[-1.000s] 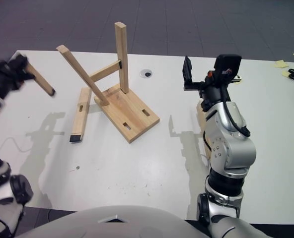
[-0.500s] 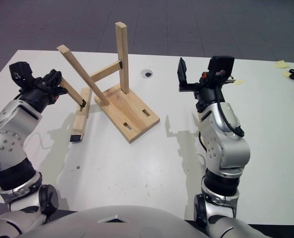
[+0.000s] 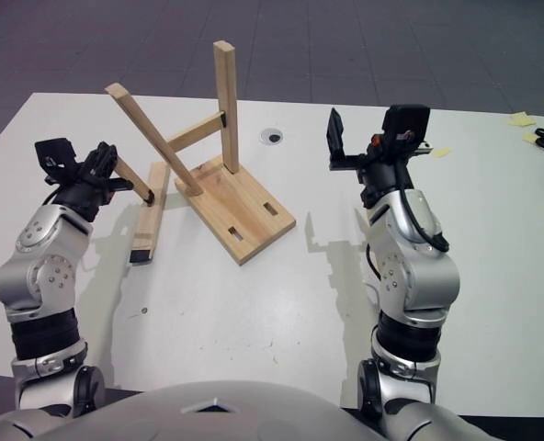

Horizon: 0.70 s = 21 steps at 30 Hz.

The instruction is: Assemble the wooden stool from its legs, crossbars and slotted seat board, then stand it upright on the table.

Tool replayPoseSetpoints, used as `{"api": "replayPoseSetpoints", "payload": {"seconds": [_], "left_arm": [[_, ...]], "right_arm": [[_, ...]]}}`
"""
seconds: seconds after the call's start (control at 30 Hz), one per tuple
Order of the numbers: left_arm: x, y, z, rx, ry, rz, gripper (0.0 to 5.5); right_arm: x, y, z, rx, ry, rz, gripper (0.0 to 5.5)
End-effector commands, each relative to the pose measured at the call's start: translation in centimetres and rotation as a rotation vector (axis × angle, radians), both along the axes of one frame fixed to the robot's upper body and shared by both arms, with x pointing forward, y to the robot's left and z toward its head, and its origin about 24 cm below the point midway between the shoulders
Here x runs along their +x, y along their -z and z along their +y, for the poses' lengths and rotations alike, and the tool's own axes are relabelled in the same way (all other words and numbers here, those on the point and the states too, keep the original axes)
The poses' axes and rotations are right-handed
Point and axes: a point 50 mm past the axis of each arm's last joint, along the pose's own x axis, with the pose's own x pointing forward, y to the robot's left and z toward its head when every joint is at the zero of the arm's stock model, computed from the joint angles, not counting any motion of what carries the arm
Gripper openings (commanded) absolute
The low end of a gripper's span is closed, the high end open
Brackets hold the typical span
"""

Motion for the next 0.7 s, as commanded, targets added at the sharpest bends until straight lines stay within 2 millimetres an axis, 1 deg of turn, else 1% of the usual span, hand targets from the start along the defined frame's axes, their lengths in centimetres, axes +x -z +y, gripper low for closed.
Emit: {"api": "replayPoseSetpoints", "payload": {"seconds": [0.03, 0.17, 0.33, 0.47, 0.57, 0.63, 0.7], "left_arm": [[0.6, 0.8, 0.0, 0.000, -0.010, 0.001, 0.43], [0.2, 1.4, 0.1, 0.010, -0.015, 0.026, 0.43], [-0.7, 1.8, -0.4, 0.071, 0.011, 0.075, 0.43], [-1.5, 0.9, -0.9, 0.131, 0.034, 0.067, 0.43], [-1.5, 0.2, -1.0, 0.162, 0.032, 0.038, 0.43], [-1.6, 0.6, -1.0, 0.164, 0.035, 0.054, 0.43], [-1.8, 1.4, -1.0, 0.150, 0.033, 0.080, 0.43]], "right_arm": [[0.2, -0.1, 0.3, -0.009, -0.015, -0.005, 5.40], [0.2, -0.2, 0.2, -0.017, -0.014, -0.007, 5.40], [0.1, -0.1, 0.1, -0.025, -0.001, -0.004, 5.40], [0.0, 0.0, 0.0, -0.030, 0.009, -0.001, 5.40], [-0.2, 0.1, -0.1, -0.028, 0.014, 0.001, 5.40], [-0.2, 0.1, -0.1, -0.029, 0.017, 0.002, 5.40], [-0.2, 0.1, -0.1, -0.030, 0.017, 0.001, 5.40]]}}
